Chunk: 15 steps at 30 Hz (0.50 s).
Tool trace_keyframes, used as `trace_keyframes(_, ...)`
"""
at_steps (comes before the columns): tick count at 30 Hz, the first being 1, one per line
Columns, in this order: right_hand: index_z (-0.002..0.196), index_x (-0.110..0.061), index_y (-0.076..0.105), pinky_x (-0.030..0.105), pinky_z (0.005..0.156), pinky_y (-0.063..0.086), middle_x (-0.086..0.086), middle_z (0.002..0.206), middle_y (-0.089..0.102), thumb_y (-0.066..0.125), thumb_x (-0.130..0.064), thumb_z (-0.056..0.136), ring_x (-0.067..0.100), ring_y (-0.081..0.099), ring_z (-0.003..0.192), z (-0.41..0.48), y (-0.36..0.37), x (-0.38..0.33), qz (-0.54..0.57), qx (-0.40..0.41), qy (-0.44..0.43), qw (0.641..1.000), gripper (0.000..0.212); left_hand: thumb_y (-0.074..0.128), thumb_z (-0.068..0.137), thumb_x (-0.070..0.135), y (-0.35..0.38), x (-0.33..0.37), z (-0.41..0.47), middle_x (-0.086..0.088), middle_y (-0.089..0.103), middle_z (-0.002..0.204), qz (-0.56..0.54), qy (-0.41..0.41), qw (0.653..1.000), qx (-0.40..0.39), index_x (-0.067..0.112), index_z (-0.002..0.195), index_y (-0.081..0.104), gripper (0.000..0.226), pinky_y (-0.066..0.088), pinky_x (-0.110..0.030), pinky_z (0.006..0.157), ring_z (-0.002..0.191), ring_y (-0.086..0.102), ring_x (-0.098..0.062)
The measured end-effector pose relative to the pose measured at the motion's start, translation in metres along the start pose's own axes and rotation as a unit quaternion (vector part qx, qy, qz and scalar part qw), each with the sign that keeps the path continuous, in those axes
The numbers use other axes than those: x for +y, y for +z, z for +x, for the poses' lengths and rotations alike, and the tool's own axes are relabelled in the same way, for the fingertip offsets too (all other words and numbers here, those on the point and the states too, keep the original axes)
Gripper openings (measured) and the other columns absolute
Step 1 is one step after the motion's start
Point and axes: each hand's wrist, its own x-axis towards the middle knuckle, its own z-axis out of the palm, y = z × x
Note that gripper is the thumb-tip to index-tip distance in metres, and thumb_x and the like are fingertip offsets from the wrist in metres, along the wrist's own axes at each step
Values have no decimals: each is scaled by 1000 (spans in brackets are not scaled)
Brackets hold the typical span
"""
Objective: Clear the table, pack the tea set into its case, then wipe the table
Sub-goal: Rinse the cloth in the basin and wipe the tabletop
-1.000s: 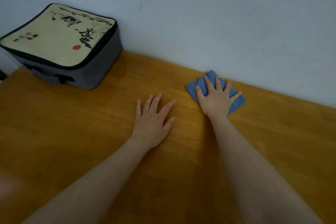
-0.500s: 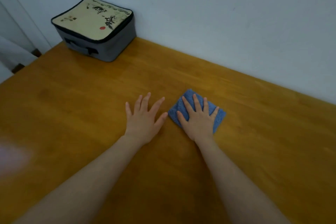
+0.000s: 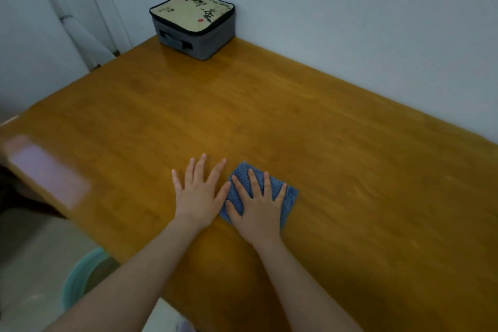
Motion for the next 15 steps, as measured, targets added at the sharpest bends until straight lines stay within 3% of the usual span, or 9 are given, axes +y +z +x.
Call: trace_keyframes(15,146,-41,38,72,108,10,1,155,36,26,-69,92,37,27,144,-102,4,-70,5,-23,-9,1000,62,20,97,57,7,-56,-124,-3,5,162,-11,-41,999,13,46,150,7,56,-6,-59,115,149,-4,-26)
